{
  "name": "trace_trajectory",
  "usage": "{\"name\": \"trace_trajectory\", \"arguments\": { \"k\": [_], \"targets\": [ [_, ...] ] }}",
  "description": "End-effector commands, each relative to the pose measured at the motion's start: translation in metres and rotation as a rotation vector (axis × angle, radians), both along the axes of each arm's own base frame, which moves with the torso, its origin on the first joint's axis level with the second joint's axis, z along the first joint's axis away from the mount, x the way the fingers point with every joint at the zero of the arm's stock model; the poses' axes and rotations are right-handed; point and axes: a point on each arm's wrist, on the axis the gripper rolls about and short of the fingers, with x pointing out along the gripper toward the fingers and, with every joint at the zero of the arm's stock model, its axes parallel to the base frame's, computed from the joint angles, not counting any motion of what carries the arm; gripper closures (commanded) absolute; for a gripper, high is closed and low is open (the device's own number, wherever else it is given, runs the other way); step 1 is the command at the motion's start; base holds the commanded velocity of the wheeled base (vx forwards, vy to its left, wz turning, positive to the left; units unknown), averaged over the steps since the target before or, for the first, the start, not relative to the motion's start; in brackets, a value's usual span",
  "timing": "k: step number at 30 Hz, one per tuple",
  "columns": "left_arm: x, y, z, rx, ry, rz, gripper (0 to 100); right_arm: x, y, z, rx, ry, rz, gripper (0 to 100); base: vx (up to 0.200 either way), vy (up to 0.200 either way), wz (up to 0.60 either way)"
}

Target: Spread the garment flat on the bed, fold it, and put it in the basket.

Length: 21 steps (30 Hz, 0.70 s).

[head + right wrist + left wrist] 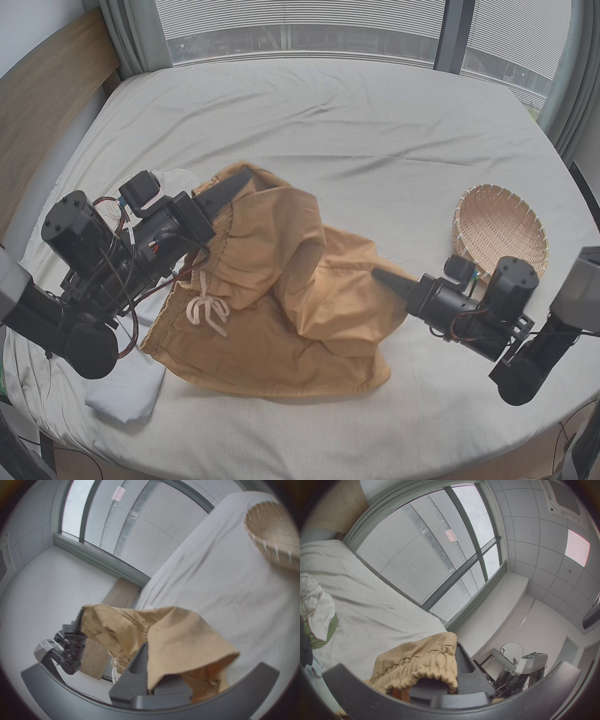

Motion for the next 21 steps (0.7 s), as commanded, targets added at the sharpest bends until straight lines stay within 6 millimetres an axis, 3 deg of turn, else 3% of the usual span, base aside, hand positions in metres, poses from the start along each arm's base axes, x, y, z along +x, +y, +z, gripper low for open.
{"name": "trace_trajectory", "arguments": {
  "k": [1,7,12,17,21],
  "targets": [
    [0.002,-0.008,0.031,-0.013,-0.086,-0.060,100,-0.025,-0.037,0.063,0.066,-0.148,-0.076,100,0.000,0.000,0.00],
    [-0.015,0.006,0.055,0.004,-0.092,-0.072,100,-0.015,-0.053,0.096,0.072,-0.194,-0.147,100,0.000,0.000,0.00],
    [-0.028,0.031,0.073,0.026,-0.068,-0.050,100,-0.005,-0.069,0.147,0.065,-0.230,-0.213,100,0.000,0.000,0.00],
    [-0.034,0.047,0.079,0.035,-0.050,-0.014,100,0.001,-0.081,0.172,0.061,-0.243,-0.257,100,0.000,0.000,0.00],
    [-0.038,0.054,0.081,0.006,-0.025,-0.005,100,-0.005,-0.095,0.206,0.064,-0.291,-0.268,100,0.000,0.000,0.00]
  ]
}}
